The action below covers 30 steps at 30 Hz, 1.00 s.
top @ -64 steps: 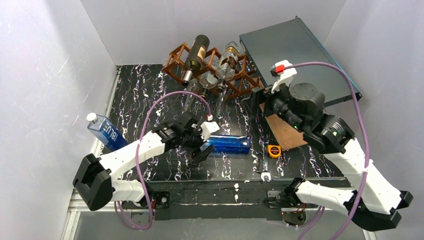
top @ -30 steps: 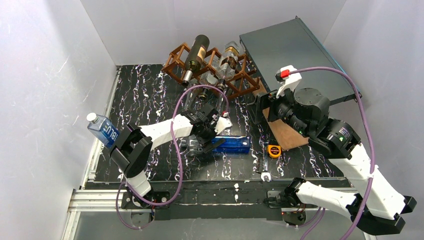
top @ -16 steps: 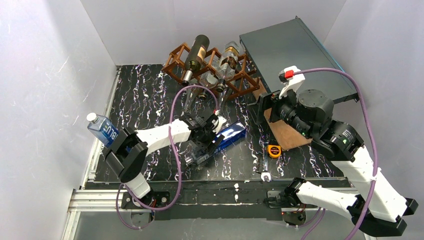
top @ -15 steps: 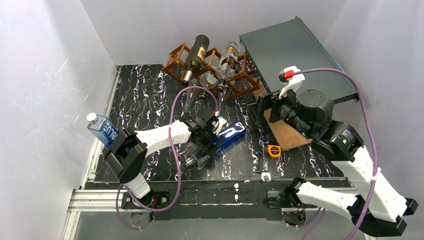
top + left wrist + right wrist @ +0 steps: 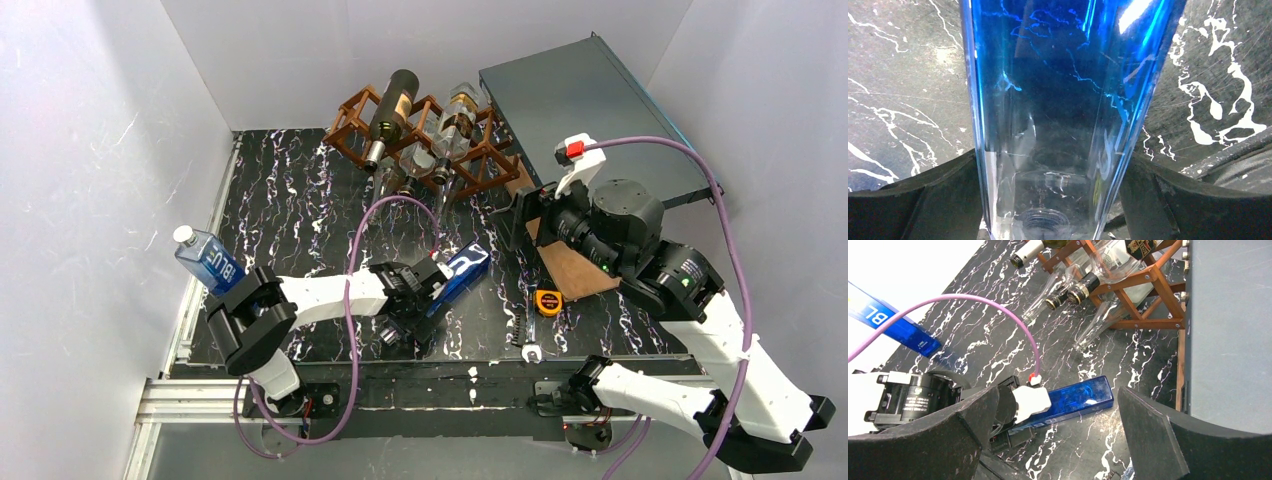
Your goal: Put the wine bottle on the wine rack
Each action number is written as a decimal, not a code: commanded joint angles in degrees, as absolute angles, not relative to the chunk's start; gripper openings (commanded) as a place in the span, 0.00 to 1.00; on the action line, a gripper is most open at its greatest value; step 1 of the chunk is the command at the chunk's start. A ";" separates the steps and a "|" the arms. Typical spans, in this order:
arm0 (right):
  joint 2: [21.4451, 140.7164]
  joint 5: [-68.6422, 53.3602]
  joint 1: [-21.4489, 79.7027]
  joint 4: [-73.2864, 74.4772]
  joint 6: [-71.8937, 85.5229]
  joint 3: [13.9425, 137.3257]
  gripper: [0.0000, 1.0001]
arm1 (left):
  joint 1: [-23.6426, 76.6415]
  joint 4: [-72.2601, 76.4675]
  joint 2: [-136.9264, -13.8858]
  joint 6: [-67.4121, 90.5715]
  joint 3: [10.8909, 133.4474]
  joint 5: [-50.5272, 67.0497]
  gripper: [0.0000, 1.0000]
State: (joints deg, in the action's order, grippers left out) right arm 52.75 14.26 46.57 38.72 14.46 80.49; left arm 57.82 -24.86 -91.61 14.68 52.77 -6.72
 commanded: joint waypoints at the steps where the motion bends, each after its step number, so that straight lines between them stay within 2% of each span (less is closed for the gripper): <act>1: 52.46 13.27 46.51 35.07 15.29 79.73 0.99 | 59.56 -25.16 -88.15 17.07 50.95 -13.54 0.81; 5: 52.26 13.61 46.55 35.07 15.36 79.24 0.98 | 59.98 -24.39 -87.16 17.91 49.64 -13.84 0.73; 18: 50.97 14.68 46.57 35.78 15.64 78.42 0.98 | 59.95 -20.64 -83.52 20.52 51.23 -3.19 0.01; 30: 50.43 14.77 46.58 35.68 15.56 77.92 0.98 | 58.78 -11.33 -76.76 35.24 51.69 7.46 0.00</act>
State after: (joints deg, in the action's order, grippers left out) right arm 51.20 13.80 46.57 38.00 15.11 78.06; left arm 59.64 -18.52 -81.01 28.64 49.34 1.23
